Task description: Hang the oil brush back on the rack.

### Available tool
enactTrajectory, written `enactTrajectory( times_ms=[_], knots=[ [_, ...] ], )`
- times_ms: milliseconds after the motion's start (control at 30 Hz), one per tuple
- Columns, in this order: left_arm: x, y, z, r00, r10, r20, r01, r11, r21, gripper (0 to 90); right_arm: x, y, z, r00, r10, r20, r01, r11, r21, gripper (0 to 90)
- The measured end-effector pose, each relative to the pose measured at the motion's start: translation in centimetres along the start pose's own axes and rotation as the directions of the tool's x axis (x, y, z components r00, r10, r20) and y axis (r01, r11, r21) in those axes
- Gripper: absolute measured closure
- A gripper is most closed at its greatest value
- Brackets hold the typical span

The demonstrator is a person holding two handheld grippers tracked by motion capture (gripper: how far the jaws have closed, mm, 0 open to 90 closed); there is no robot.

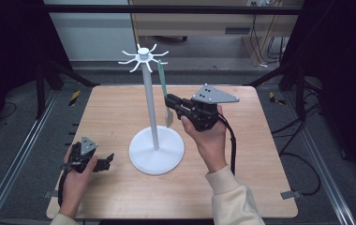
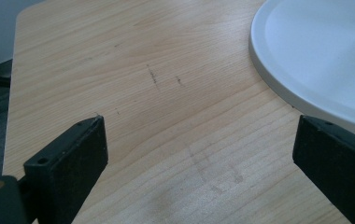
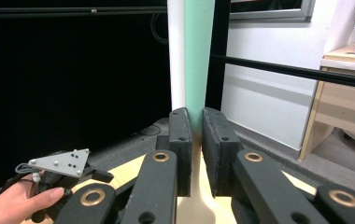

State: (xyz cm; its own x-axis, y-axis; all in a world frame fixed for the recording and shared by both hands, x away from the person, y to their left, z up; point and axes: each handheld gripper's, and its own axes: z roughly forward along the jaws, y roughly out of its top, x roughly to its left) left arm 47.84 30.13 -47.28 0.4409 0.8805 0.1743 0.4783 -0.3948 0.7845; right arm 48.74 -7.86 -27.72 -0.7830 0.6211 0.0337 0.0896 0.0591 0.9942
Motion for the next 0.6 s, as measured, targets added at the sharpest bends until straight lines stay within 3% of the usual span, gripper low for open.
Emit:
enactTrajectory(
  times_ms=[100, 400, 600],
  knots=[
    [-0.02, 0.00, 0.03, 1.0000, -0.001, 0.001, 0.001, 1.0000, 0.000, 2.9, 0.01, -0.07, 0.17, 1.0000, 0.002, -0.001, -0.002, 1.000, -0.006, 86.0],
    [0.00, -0.01, 0.01, 1.0000, -0.003, 0.001, 0.003, 1.0000, -0.001, 2.9, 0.20, -0.06, 0.24, 1.0000, -0.006, -0.004, 0.006, 1.000, -0.003, 83.2],
    [-0.04, 0.01, 0.04, 1.0000, -0.001, 0.002, 0.001, 1.0000, 0.001, 2.9, 0.27, -0.02, -0.07, 0.9987, -0.023, 0.045, 0.022, 1.000, 0.015, 71.0]
  ],
)
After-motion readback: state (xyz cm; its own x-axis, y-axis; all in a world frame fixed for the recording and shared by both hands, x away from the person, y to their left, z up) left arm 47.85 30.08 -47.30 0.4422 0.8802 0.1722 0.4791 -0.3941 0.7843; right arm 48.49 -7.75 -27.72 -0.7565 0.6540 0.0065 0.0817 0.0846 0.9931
